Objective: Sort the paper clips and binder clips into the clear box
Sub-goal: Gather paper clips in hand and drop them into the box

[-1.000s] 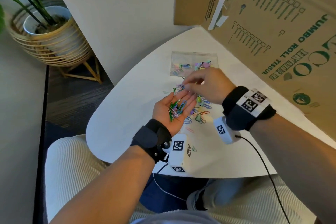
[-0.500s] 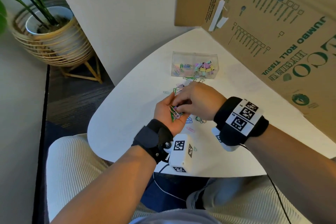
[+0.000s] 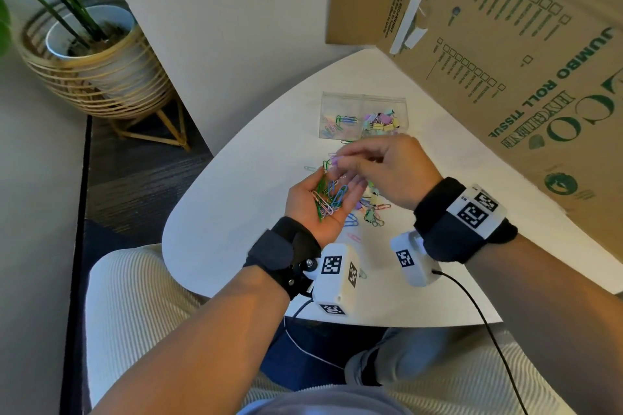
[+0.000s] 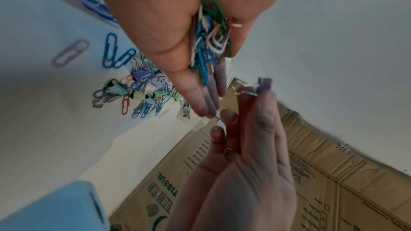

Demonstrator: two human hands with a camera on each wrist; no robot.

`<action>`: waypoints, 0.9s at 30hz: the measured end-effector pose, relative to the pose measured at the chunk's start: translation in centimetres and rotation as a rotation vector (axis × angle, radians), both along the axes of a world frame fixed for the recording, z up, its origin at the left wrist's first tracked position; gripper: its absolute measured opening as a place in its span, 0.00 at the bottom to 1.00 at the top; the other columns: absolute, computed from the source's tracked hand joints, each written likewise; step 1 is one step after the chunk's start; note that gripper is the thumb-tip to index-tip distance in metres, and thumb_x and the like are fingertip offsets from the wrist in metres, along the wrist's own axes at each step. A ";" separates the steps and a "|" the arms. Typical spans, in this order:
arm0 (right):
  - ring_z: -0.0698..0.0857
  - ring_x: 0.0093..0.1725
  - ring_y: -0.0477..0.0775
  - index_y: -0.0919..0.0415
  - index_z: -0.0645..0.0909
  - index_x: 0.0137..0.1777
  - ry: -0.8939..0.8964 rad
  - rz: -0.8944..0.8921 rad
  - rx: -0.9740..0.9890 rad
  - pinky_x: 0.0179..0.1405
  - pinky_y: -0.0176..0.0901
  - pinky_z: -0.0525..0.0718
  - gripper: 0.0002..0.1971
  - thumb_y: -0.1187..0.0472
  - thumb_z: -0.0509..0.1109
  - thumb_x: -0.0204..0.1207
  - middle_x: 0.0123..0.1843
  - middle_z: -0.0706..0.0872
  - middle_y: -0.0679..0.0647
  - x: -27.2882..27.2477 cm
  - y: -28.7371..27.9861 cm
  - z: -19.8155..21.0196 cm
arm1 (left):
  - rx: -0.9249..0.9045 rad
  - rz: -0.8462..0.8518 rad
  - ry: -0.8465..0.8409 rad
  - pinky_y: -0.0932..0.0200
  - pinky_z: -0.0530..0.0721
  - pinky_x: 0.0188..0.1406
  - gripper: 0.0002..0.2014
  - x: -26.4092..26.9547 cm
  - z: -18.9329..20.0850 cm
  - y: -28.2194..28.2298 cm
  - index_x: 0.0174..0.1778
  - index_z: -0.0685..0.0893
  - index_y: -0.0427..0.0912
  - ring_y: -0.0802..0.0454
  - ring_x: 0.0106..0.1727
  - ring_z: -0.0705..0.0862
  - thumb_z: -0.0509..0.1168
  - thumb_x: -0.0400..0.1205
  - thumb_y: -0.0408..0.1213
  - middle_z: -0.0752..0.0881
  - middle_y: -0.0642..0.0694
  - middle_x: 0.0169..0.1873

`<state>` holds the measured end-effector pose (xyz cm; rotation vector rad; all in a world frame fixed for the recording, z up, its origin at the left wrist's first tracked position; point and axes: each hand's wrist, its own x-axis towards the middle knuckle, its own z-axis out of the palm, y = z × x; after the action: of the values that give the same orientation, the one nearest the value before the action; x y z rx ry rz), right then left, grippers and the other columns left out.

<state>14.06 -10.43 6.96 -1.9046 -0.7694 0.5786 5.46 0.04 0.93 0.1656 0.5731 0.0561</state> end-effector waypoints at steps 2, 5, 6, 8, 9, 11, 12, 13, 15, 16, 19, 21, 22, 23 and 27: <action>0.90 0.38 0.43 0.60 0.90 0.51 0.018 -0.106 0.052 0.43 0.34 0.87 0.07 0.63 0.77 0.74 0.40 0.92 0.47 1.1 -0.1 0.1 | -0.002 -0.017 -0.010 0.43 0.86 0.52 0.21 0.0 0.0 0.2 0.58 0.82 0.28 0.35 0.52 0.88 0.50 0.88 0.42 0.88 0.30 0.51; 0.85 0.32 0.38 0.56 0.90 0.46 -0.014 -0.288 0.071 0.40 0.31 0.83 0.03 0.61 0.78 0.73 0.36 0.91 0.44 3.7 -0.2 -0.1 | -0.002 -0.027 -0.016 0.42 0.84 0.55 0.22 -0.2 -0.1 0.5 0.60 0.80 0.26 0.35 0.58 0.84 0.49 0.88 0.42 0.87 0.29 0.55; 0.84 0.31 0.39 0.55 0.89 0.44 -0.019 -0.363 0.067 0.39 0.32 0.82 0.02 0.61 0.78 0.73 0.36 0.90 0.45 4.8 -0.1 -0.2 | -0.005 -0.027 -0.019 0.42 0.84 0.55 0.22 -0.2 -0.2 0.6 0.60 0.81 0.26 0.35 0.58 0.84 0.49 0.88 0.42 0.86 0.29 0.55; 0.83 0.28 0.38 0.53 0.87 0.43 -0.032 -0.485 0.039 0.35 0.32 0.80 0.02 0.61 0.78 0.73 0.35 0.90 0.46 6.9 0.1 -0.3 | -0.008 -0.028 -0.020 0.42 0.84 0.56 0.22 -0.2 -0.4 0.6 0.60 0.81 0.26 0.35 0.59 0.83 0.50 0.89 0.42 0.86 0.29 0.56; 0.82 0.27 0.36 0.53 0.87 0.43 -0.046 -0.524 0.016 0.31 0.31 0.79 0.02 0.60 0.77 0.73 0.35 0.89 0.46 7.9 0.2 -0.4 | -0.003 -0.030 -0.018 0.43 0.84 0.56 0.22 -0.2 -0.5 0.5 0.60 0.81 0.26 0.35 0.59 0.84 0.50 0.89 0.42 0.86 0.30 0.56; 0.83 0.29 0.34 0.53 0.87 0.47 -0.099 -0.541 -0.059 0.30 0.30 0.81 0.03 0.60 0.76 0.74 0.41 0.91 0.46 9.5 0.6 -0.6 | 0.008 -0.042 -0.014 0.44 0.85 0.55 0.22 -0.1 -0.5 0.4 0.59 0.81 0.27 0.35 0.57 0.86 0.50 0.89 0.42 0.87 0.30 0.55; 0.84 0.34 0.37 0.52 0.88 0.51 -0.137 -0.512 -0.131 0.30 0.27 0.81 0.06 0.59 0.76 0.75 0.48 0.90 0.47 10.1 0.6 -0.8 | 0.013 -0.050 -0.013 0.44 0.85 0.55 0.22 -0.2 -0.5 0.3 0.58 0.82 0.27 0.35 0.55 0.87 0.50 0.89 0.42 0.87 0.30 0.55; 0.84 0.38 0.40 0.52 0.87 0.56 -0.175 -0.462 -0.226 0.30 0.24 0.79 0.09 0.58 0.75 0.76 0.55 0.88 0.47 10.5 0.7 -1.1 | 0.017 -0.056 -0.009 0.44 0.85 0.55 0.23 -0.2 -0.5 0.3 0.57 0.84 0.26 0.35 0.53 0.88 0.50 0.89 0.42 0.87 0.30 0.55; 0.81 0.45 0.46 0.50 0.85 0.63 -0.239 -0.373 -0.376 0.38 0.29 0.77 0.14 0.56 0.73 0.78 0.60 0.84 0.49 10.5 0.7 -1.6 | 0.016 -0.057 -0.003 0.43 0.85 0.55 0.25 -0.3 -0.7 0.3 0.52 0.87 0.26 0.35 0.52 0.89 0.50 0.88 0.42 0.87 0.30 0.56; 0.81 0.48 0.47 0.50 0.85 0.63 -0.264 -0.338 -0.381 0.44 0.33 0.77 0.14 0.56 0.72 0.78 0.58 0.83 0.49 9.8 0.8 -1.5 | 0.014 -0.053 0.000 0.43 0.85 0.56 0.25 -0.3 -0.8 0.4 0.51 0.88 0.26 0.35 0.54 0.88 0.50 0.88 0.42 0.87 0.30 0.56; 0.82 0.47 0.45 0.52 0.87 0.56 -0.323 -0.149 -0.276 0.49 0.34 0.80 0.09 0.60 0.71 0.78 0.51 0.87 0.45 6.7 0.9 -0.6 | 0.020 -0.022 0.010 0.41 0.83 0.58 0.22 -0.2 -0.9 0.5 0.58 0.84 0.27 0.35 0.58 0.85 0.51 0.88 0.41 0.87 0.31 0.56; 0.84 0.43 0.41 0.52 0.89 0.54 -0.324 0.052 -0.277 0.48 0.30 0.81 0.08 0.60 0.73 0.77 0.48 0.89 0.44 4.3 0.6 0.4 | 0.020 -0.008 0.002 0.43 0.84 0.56 0.21 -0.1 -0.8 0.5 0.61 0.81 0.29 0.37 0.57 0.85 0.50 0.88 0.42 0.87 0.31 0.54; 0.85 0.44 0.40 0.51 0.89 0.54 -0.307 0.160 -0.297 0.48 0.31 0.82 0.09 0.60 0.73 0.76 0.47 0.90 0.44 3.1 0.3 0.8 | 0.026 -0.011 0.000 0.45 0.86 0.54 0.21 -0.1 -0.7 0.5 0.61 0.81 0.29 0.38 0.53 0.87 0.50 0.88 0.42 0.88 0.32 0.52; 0.86 0.46 0.41 0.50 0.89 0.55 -0.292 0.263 -0.320 0.49 0.32 0.83 0.10 0.61 0.74 0.75 0.49 0.90 0.44 2.1 0.1 1.1 | 0.031 -0.017 0.000 0.47 0.88 0.49 0.22 0.0 -0.6 0.5 0.63 0.80 0.30 0.40 0.50 0.88 0.49 0.88 0.43 0.88 0.34 0.50; 0.79 0.63 0.52 0.51 0.81 0.70 -0.509 0.546 -0.478 0.65 0.40 0.72 0.22 0.64 0.72 0.76 0.68 0.84 0.47 -0.3 -0.1 0.9 | 0.031 -0.026 0.018 0.49 0.89 0.44 0.23 0.2 -0.2 0.5 0.67 0.79 0.33 0.40 0.53 0.84 0.50 0.87 0.44 0.85 0.34 0.53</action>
<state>13.78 -10.54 7.90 -2.3238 -1.6285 0.6526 5.61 0.52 0.77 0.2042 0.5885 0.0387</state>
